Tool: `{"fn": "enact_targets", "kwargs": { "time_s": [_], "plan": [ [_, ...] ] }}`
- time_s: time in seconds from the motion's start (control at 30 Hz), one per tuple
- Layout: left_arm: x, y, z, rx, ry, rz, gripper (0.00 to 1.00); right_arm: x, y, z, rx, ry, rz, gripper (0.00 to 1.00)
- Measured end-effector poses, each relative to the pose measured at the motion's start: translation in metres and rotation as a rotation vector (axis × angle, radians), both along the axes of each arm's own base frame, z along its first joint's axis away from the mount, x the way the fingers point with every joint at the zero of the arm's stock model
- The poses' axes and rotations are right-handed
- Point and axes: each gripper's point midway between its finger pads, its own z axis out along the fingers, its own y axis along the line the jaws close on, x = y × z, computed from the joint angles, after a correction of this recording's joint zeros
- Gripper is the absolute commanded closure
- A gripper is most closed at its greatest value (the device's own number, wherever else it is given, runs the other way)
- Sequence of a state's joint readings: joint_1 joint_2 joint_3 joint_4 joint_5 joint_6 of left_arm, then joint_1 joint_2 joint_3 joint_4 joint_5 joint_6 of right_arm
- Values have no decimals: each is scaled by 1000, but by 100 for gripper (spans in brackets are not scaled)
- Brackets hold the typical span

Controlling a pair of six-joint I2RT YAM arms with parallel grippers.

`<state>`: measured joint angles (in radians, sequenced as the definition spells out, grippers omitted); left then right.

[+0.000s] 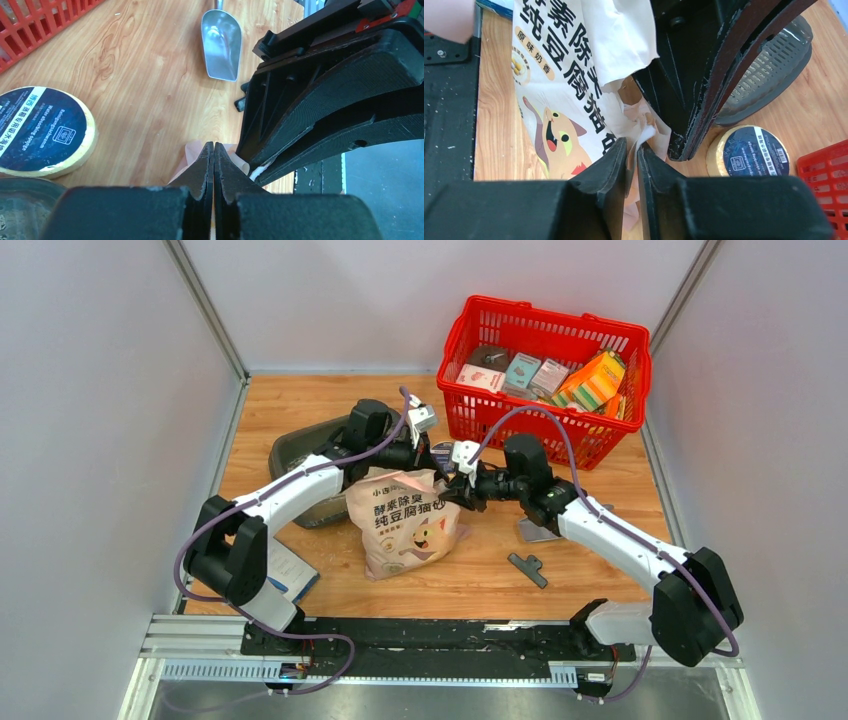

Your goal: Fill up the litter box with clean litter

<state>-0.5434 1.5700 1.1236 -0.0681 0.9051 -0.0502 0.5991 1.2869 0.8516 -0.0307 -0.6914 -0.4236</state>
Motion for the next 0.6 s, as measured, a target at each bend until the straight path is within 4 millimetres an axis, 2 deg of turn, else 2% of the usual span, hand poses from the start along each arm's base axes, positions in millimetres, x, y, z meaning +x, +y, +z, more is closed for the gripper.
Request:
{"fn": "enact_targets", "kwargs": {
  "time_s": [0.17, 0.43, 0.6],
  "plan": [
    [-1, 0, -1, -1, 7, -1, 100, 1, -2, -2, -17, -30, 7, 70],
    [-2, 0, 0, -1, 15, 2, 100, 3, -7, 1, -30, -60, -14, 65],
    [-3, 1, -1, 7, 21, 0, 100, 2, -10, -1, -36, -55, -30, 58]
  ]
}}
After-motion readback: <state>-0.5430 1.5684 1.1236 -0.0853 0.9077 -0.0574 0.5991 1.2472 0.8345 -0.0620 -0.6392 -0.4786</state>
